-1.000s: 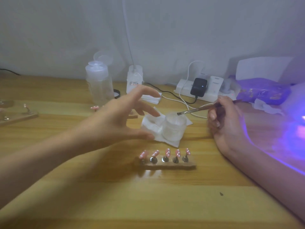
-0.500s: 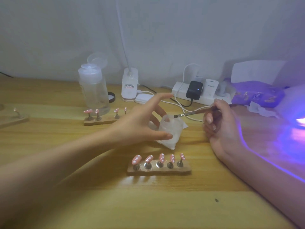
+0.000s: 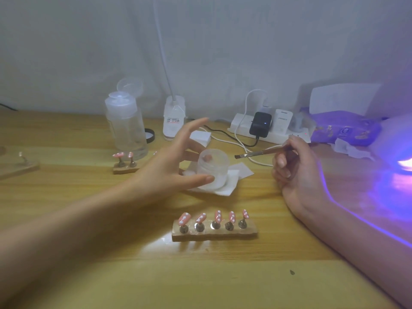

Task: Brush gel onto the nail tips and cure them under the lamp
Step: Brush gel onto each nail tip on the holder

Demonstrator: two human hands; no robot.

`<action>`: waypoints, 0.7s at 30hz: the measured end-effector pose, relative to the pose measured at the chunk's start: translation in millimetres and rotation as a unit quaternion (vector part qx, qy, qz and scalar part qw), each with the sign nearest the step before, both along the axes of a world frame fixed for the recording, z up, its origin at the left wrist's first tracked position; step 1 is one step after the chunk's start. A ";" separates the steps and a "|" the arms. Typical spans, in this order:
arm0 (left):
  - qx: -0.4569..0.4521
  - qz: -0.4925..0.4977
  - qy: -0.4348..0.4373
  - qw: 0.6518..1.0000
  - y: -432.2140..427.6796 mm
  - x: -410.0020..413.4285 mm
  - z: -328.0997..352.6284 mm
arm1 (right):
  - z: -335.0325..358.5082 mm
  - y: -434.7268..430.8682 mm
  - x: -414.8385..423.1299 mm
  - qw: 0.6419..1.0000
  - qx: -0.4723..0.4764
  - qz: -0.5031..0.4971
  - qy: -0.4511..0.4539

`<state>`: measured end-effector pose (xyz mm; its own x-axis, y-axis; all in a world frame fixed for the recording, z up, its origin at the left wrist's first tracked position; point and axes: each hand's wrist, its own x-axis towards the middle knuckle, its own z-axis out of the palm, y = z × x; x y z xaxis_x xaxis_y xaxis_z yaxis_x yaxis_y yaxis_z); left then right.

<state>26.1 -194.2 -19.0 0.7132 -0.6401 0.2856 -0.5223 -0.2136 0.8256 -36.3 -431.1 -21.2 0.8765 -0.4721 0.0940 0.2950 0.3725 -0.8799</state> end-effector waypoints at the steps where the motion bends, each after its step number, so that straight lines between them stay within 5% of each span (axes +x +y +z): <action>1: 0.006 0.001 -0.007 1.000 0.5 0.4 -1.9 | -0.1 0.0 -0.4 1.000 0.001 0.001 0.000; 11: 0.095 0.008 -0.064 0.993 8.3 -0.3 1.9 | 1.8 2.7 -0.6 1.000 -0.002 0.001 0.013; 15: 0.009 0.049 -0.092 0.995 24.7 -19.1 12.2 | 1.4 2.3 0.5 1.000 -0.004 0.010 0.009; 18: -0.063 0.036 -0.016 0.997 38.2 -39.2 12.5 | 0.6 1.3 1.1 1.000 -0.008 0.012 0.010; 21: 0.007 -0.033 0.040 0.999 46.1 -53.1 3.8 | 0.8 1.5 1.5 1.000 -0.007 0.013 0.012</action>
